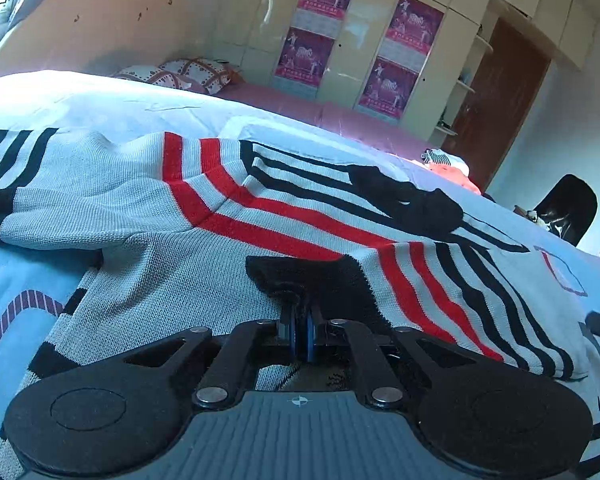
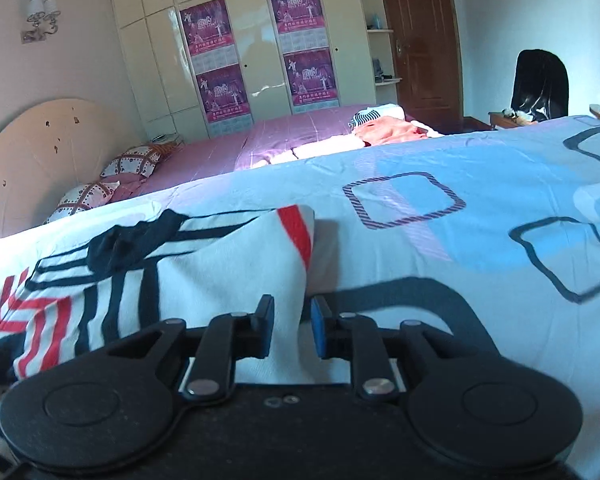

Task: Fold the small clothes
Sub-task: 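Release the folded sleeve onto the sweater body with the right gripper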

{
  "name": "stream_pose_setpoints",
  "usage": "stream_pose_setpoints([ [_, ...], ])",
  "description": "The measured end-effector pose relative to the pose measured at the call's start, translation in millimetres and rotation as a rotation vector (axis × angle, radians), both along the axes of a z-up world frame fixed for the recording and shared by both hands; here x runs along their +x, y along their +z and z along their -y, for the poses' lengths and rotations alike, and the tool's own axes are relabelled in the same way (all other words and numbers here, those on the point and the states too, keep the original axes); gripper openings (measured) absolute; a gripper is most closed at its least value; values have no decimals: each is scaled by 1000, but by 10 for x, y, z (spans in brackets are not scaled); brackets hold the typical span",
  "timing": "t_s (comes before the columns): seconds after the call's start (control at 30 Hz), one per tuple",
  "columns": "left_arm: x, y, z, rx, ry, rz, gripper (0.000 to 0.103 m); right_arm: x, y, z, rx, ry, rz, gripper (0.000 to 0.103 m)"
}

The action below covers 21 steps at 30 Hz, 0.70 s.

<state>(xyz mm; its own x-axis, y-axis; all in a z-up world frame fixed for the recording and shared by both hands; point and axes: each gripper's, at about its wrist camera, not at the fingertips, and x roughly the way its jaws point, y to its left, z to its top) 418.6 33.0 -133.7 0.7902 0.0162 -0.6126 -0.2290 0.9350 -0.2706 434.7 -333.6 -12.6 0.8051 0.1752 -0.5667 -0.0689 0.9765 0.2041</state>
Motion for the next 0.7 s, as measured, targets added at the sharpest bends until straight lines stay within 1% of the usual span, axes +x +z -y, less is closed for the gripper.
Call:
stream_pose_setpoints([
  [0.07,-7,-13,7,-7,10,4,5,139,-81,23,28,28,9,10],
  [0.1,-13,-17,10,-8,15,7,5,220,-166,-17,-8,56,-14,6],
  [0.13,-20,-17,11,-9,19,9,5,292,-266,-61,-67,60,-47,7],
  [0.17,-17,-16,5,-14,26,9,5,293,-288,-69,-89,62,-23,10],
  [0.23,-39,8,-27,-36,48,6,6,315,-225,-66,-91,65,-24,12],
  [0.27,-63,32,-63,-45,71,4,10,309,-186,-43,-77,62,-10,14],
  [0.3,-114,75,-90,-31,114,13,27,298,-144,-16,-65,60,12,16],
  [0.33,-192,142,-102,9,168,45,54,297,-104,8,-56,63,35,16],
  [0.37,-252,210,-105,43,197,85,58,308,-69,28,-54,66,58,16],
  [0.4,-289,283,-101,72,196,122,58,334,-45,40,-58,67,77,16],
  [0.47,-227,388,-39,87,137,154,58,435,-32,47,-69,70,98,16],
  [0.5,-165,405,11,84,90,158,58,502,-42,43,-73,72,101,16],
  [0.53,-80,405,81,85,28,147,58,566,-63,34,-78,72,101,16],
  [0.63,51,330,294,112,-70,124,57,756,-122,4,-83,73,94,15],
  [0.67,82,282,343,127,-89,117,57,804,-142,-14,-92,82,96,15],
  [0.7,131,213,387,148,-108,92,57,874,-184,-32,-116,87,74,13],
])
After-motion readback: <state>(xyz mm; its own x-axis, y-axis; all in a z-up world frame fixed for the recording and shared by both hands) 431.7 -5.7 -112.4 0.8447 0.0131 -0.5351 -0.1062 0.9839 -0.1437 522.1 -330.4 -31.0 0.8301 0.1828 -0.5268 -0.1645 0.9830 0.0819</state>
